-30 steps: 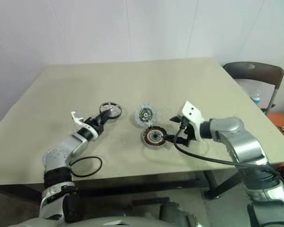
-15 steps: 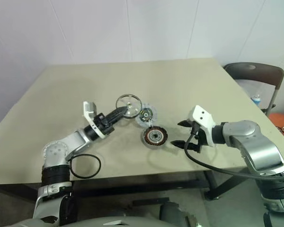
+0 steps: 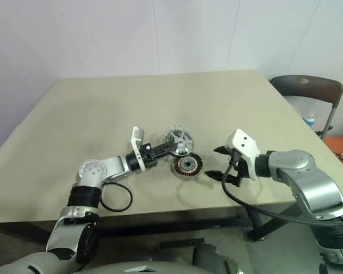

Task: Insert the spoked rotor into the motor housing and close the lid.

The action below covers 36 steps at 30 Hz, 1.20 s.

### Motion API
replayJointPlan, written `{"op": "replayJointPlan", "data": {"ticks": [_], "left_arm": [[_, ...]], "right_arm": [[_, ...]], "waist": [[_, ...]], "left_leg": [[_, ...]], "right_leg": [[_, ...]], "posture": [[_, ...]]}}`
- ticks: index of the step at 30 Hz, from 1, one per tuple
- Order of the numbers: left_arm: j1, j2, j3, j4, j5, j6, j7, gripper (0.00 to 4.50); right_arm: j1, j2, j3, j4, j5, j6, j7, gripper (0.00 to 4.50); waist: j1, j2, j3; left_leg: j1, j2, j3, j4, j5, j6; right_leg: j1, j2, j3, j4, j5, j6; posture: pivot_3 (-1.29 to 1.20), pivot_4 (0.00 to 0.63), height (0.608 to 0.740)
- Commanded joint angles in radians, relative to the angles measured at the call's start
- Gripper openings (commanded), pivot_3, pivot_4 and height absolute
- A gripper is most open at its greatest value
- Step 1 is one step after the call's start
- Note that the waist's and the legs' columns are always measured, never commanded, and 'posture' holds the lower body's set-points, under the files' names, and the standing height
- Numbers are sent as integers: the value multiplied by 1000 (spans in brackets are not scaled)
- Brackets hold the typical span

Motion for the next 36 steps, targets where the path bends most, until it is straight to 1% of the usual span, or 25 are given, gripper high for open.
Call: {"op": "replayJointPlan", "data": {"ticks": [1, 6, 10, 12, 24, 30, 36], "left_arm": [[-45, -15, -5, 30, 24, 6, -29, 455], [-57, -31, 17, 83, 34, 31, -35, 455], [-61, -38, 28, 119, 47, 34, -34, 455], [-61, -41, 32, 126, 52, 38, -34, 455], [-62, -59, 72, 169, 58, 103, -9, 455], [-58, -55, 78, 172, 63, 148, 7, 455], [-56, -50, 92, 180, 73, 154, 30, 455]], "right_arm": [[-12, 11, -35, -31, 23, -4, -19, 4500], [-28, 32, -26, -31, 29, -5, -40, 4500], [-43, 99, -78, -27, 104, -6, -58, 4500], [-31, 111, -93, -25, 119, -11, -60, 4500], [16, 110, -96, -47, 130, -26, -82, 4500], [26, 112, -88, -50, 125, -28, -96, 4500], [35, 111, -87, -57, 125, -27, -108, 4500]], "waist": [[-1, 0, 0], [0, 0, 0], [0, 0, 0], [0, 0, 0], [-1, 0, 0], [-2, 0, 0], [-3, 0, 0]], "left_leg": [[0, 0, 0, 0, 0, 0], [0, 0, 0, 0, 0, 0], [0, 0, 0, 0, 0, 0], [0, 0, 0, 0, 0, 0], [0, 0, 0, 0, 0, 0], [0, 0, 0, 0, 0, 0], [0, 0, 0, 0, 0, 0]], "right_leg": [[0, 0, 0, 0, 0, 0], [0, 0, 0, 0, 0, 0], [0, 0, 0, 0, 0, 0], [0, 0, 0, 0, 0, 0], [0, 0, 0, 0, 0, 0], [0, 0, 0, 0, 0, 0], [0, 0, 0, 0, 0, 0]], "posture": [[0, 0, 740], [0, 0, 740], [0, 0, 740], [0, 0, 740], [0, 0, 740], [0, 0, 740], [0, 0, 740]]}}
